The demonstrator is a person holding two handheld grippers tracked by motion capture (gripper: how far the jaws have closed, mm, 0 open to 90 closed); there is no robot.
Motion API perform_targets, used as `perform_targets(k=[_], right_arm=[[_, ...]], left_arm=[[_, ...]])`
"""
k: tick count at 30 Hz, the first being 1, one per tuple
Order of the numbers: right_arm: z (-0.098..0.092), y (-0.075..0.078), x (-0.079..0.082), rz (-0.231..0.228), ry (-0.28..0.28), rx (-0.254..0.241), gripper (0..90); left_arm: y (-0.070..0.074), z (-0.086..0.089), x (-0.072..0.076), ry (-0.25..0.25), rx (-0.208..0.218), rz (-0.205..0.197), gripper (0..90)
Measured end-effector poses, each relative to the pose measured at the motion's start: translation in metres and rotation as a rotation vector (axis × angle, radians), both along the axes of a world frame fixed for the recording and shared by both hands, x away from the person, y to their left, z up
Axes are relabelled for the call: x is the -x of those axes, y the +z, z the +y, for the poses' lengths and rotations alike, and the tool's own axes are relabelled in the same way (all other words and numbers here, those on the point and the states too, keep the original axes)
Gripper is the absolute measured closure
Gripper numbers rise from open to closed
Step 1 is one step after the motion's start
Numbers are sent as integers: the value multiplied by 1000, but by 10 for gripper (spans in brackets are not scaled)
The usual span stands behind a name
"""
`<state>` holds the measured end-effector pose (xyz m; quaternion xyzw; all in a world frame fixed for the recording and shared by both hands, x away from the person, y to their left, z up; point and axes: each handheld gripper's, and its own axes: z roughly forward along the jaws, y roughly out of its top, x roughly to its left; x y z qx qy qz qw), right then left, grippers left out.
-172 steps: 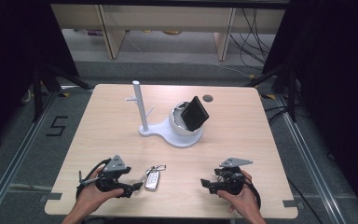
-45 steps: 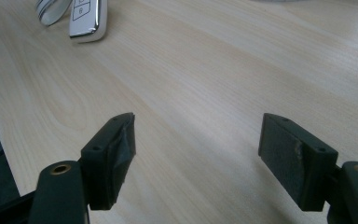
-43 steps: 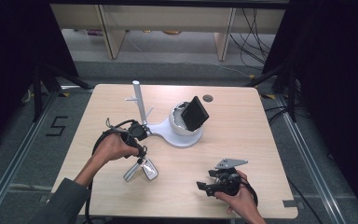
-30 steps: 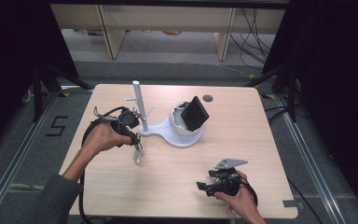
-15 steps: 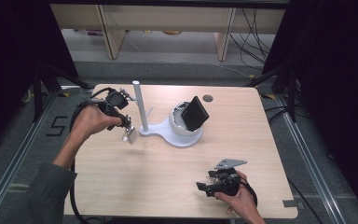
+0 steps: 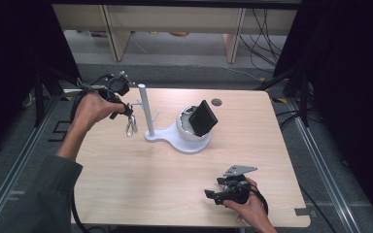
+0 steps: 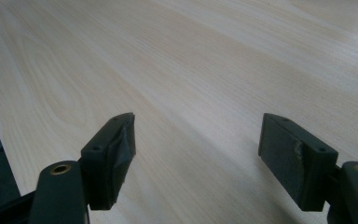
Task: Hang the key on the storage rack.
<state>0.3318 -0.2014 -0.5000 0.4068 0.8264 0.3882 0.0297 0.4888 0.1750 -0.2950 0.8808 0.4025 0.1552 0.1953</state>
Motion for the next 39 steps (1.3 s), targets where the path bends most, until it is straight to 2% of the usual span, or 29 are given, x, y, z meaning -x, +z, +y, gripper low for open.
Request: perform_targets(k=[2, 3, 4, 11, 14, 15, 31, 32, 33, 35, 39], right_arm=[[0, 0, 0, -6, 3, 2, 282], [1, 0, 1, 10, -3, -1, 282], [0, 0, -1, -9, 8, 5, 283], [0, 0, 0, -4, 11, 5, 282], [0, 1, 0, -16, 13, 5, 282], [0, 1, 0, -16, 12, 4, 283], [0, 1, 0, -11, 16, 4, 284], [1, 1, 0, -6, 16, 0, 284], [0, 1, 0, -17, 24, 2, 284], [1, 1, 0, -2, 13, 1, 284], [0, 1, 0, -7, 17, 3, 284]], left_arm=[[-1, -1, -3, 10, 4, -3, 729], [-1, 0, -4, 5, -3, 4, 728], [-2, 0, -7, 16, -1, 0, 728], [-7, -3, -14, 19, 2, 16, 726], [-8, -4, -15, 30, 11, 21, 725], [-7, -3, -16, 17, -5, 29, 725], [-9, -6, -22, 20, -28, 43, 727], [-9, -6, -22, 16, -21, 46, 770], [-9, -7, -22, 25, -28, 43, 771], [-9, -6, -23, 27, -26, 31, 732], [-7, -6, -20, 23, -27, 29, 688]])
